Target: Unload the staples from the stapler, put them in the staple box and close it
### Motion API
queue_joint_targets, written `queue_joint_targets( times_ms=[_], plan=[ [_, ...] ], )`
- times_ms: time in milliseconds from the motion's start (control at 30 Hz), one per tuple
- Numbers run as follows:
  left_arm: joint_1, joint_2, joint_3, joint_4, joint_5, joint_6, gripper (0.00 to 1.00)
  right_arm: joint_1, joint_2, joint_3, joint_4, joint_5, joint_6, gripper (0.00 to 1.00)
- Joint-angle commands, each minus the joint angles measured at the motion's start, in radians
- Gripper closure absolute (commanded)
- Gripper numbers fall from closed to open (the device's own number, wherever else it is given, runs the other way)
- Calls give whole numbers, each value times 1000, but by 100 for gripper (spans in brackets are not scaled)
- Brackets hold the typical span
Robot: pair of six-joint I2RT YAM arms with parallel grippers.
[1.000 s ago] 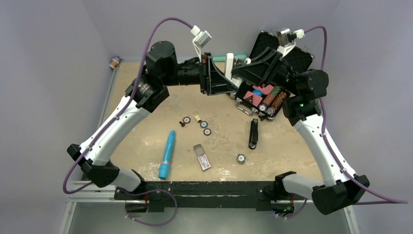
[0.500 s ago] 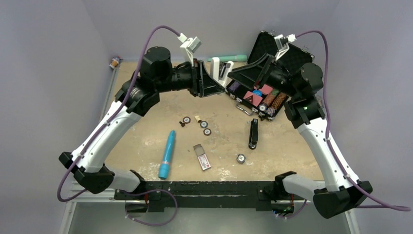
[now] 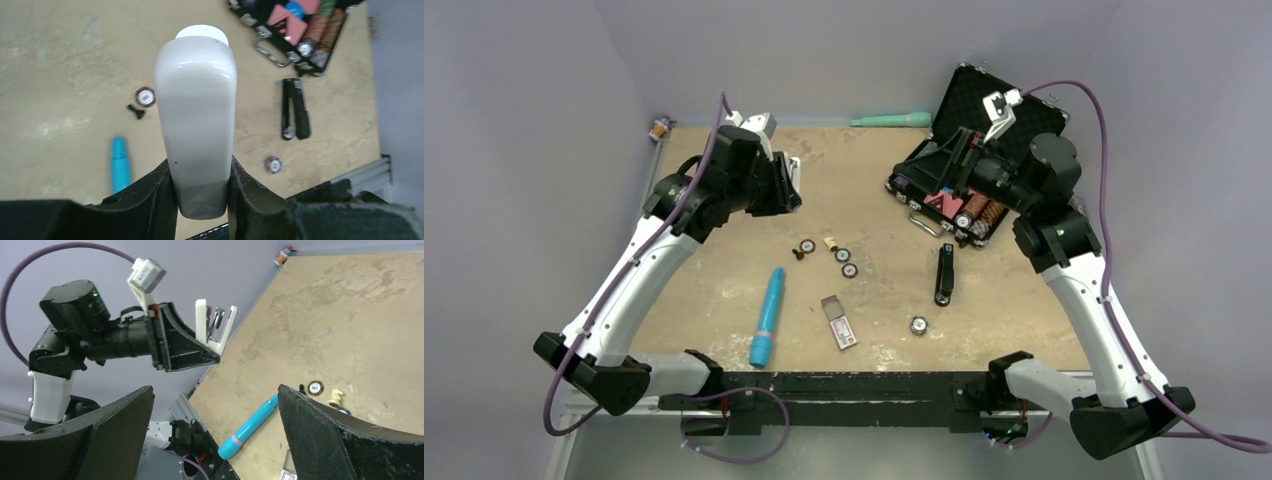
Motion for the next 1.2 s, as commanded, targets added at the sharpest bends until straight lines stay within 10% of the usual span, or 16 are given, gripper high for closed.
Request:
queue_joint_targets(
  times_ms=[0, 1167],
  plan=[
    [39, 20, -69, -72, -216, 2, 100, -3, -50, -31, -57, 36, -43, 1],
    [240, 731, 11, 70, -69, 187, 100, -8, -92, 1, -339, 260, -174, 1]
  ],
)
